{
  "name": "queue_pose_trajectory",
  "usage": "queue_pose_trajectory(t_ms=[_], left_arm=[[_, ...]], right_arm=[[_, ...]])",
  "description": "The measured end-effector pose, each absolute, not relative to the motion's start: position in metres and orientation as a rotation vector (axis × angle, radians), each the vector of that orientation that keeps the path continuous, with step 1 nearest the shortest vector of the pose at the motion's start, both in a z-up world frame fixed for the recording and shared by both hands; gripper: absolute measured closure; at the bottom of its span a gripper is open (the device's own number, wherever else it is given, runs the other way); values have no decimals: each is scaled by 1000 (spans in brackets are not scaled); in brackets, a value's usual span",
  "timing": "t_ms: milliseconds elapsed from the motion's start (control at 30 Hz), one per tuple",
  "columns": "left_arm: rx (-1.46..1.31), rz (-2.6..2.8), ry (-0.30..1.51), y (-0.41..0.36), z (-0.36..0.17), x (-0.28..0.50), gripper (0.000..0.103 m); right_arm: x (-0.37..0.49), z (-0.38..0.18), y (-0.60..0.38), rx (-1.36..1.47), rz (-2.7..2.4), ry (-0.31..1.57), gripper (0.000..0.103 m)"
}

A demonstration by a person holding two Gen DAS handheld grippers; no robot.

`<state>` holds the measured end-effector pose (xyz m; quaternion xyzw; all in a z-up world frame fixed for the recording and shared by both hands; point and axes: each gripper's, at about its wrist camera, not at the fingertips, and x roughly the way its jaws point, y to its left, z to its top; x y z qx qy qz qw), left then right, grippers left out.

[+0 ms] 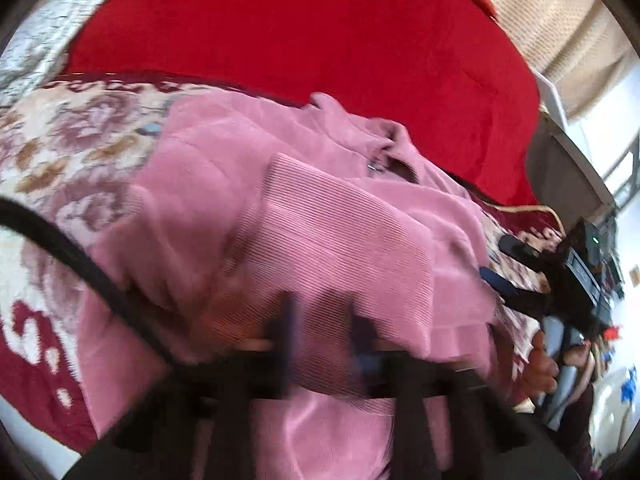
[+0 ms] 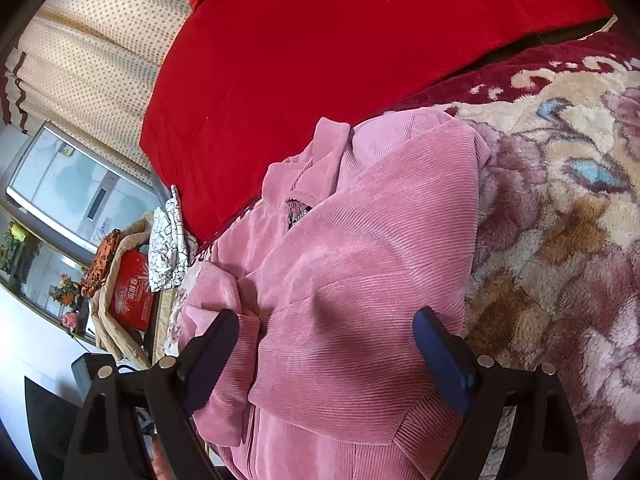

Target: Fold large clothes

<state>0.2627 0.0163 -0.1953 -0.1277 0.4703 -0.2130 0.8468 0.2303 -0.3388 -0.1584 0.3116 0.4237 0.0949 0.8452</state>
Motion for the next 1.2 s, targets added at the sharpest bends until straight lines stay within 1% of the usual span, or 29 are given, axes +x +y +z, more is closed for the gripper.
queue_pose_trajectory(t_ms=[167,267,333,400,467,567,633,700,767,833,867,900,967,1067,1200], left_arm=[[-161,-520,908,-6,-170,251,102],[-112,-477,864,-6,-157,247,101],[-114,-429,879,3,-160,247,90],[-137,-378,889,18,-165,249,57],[-148,-322,865,31,-168,251,50],[-137,-347,907,31,-180,260,48],[-90,-360,958,24,-192,265,48],[-27,-366,967,16,-201,267,48],[-21,-372,986,16,-208,270,49],[-55,-364,995,21,-210,272,60],[-60,-361,999,22,-210,273,74],[-65,-360,1008,24,-210,275,85],[-84,-369,1018,27,-207,277,96],[-99,-433,1007,23,-196,272,100],[-63,-505,979,1,-177,265,100]], right_arm=[[229,-158,-343,683,202,886,14],[229,-158,-346,697,211,888,14],[228,-158,-347,700,218,890,14],[228,-158,-349,702,222,893,14],[227,-158,-349,700,223,895,14],[228,-158,-346,688,215,897,14],[227,-158,-344,680,210,897,14],[227,-158,-343,671,207,896,14],[228,-158,-342,666,208,895,14],[227,-158,-342,664,209,893,14],[227,-159,-342,663,210,893,14],[227,-159,-343,665,211,892,14],[227,-159,-344,674,213,889,14],[227,-159,-348,700,220,883,14],[225,-156,-354,723,224,869,14]])
